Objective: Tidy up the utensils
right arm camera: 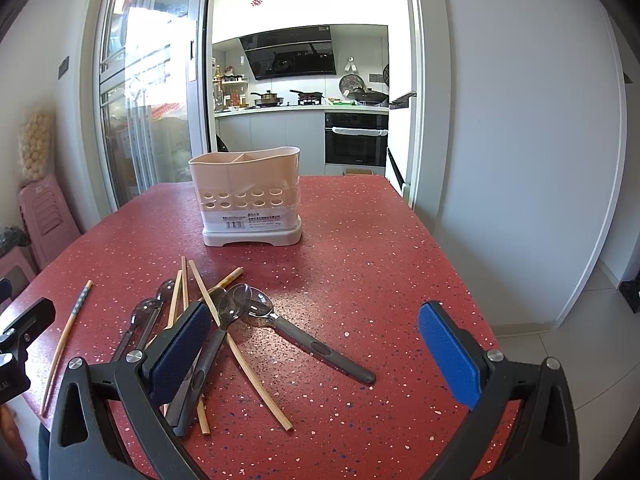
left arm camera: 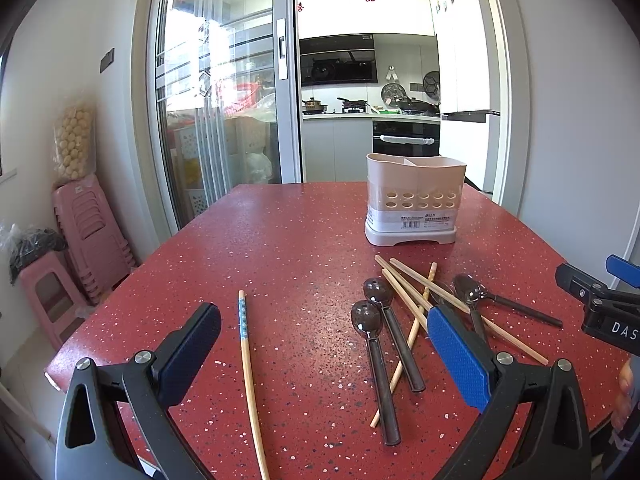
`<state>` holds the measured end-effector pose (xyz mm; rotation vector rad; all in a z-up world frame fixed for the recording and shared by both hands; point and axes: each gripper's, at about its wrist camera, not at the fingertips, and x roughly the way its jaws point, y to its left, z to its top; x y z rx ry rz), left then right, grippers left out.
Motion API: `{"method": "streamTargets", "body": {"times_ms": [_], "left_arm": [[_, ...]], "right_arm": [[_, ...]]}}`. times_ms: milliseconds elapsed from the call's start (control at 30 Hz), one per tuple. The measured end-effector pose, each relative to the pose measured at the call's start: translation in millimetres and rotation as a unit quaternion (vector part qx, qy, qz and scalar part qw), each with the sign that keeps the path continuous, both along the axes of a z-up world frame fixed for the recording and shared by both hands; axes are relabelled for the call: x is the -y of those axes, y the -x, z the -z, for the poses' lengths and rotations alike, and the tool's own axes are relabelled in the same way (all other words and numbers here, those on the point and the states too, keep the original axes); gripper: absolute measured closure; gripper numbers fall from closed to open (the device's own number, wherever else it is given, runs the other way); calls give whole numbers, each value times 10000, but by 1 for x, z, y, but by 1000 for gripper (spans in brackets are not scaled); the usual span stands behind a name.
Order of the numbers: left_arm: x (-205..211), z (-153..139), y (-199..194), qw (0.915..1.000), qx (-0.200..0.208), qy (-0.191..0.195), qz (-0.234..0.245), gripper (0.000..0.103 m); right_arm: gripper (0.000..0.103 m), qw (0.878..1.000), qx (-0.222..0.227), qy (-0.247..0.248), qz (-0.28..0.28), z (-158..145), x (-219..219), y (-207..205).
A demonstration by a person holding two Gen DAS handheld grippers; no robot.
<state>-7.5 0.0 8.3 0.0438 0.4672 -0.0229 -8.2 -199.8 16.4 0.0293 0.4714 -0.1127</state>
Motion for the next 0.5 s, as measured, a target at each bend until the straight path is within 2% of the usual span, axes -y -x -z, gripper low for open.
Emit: {"method": "streamTargets", "body": {"times_ms": [500], "left_arm": [[-2, -1, 2, 10000, 19, -4, 5, 0]], "right_arm": [[0, 10000, 1, -13, -28, 1, -3, 1]]}}
